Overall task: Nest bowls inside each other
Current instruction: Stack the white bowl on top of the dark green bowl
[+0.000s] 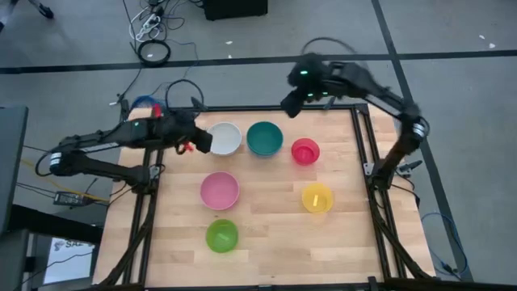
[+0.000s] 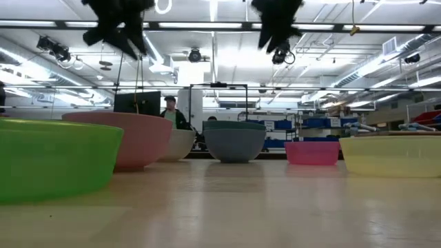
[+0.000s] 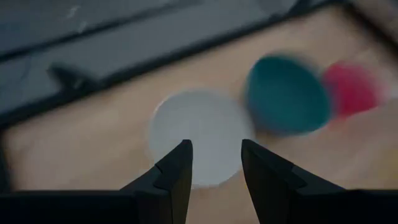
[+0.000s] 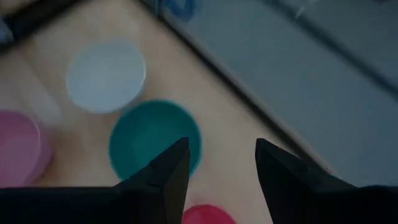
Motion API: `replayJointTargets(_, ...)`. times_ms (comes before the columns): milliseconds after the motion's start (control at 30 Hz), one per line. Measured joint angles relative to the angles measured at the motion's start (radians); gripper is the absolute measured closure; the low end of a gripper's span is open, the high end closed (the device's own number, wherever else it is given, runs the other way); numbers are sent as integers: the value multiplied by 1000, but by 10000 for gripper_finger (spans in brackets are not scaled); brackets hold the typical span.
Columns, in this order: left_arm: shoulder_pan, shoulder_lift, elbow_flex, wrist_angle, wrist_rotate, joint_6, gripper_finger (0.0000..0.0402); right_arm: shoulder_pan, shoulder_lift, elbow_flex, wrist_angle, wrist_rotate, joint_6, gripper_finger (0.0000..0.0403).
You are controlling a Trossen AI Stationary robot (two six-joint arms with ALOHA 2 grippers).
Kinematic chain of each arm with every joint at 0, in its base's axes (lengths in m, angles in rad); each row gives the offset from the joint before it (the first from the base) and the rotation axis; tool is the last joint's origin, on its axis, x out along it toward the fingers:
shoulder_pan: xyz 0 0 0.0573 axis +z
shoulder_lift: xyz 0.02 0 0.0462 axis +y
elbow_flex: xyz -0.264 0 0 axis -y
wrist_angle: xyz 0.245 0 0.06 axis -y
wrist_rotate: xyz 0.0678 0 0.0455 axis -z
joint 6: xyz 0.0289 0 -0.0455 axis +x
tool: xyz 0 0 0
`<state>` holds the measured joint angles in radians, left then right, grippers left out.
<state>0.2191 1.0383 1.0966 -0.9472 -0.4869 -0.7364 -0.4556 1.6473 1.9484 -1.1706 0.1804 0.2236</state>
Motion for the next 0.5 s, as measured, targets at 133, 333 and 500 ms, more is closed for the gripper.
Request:
replayJointTargets(133,127,86,1,-65,169,-42,255,49,-139,0,1,103,50,234)
replayJointTargets(333,260,243,0,-3,366,-76,254,106,-262,0,-11,173,163,234)
replayJointTargets(500,344,290,0,-6,444,-28,254,131,-288,0,-25,184,214,234)
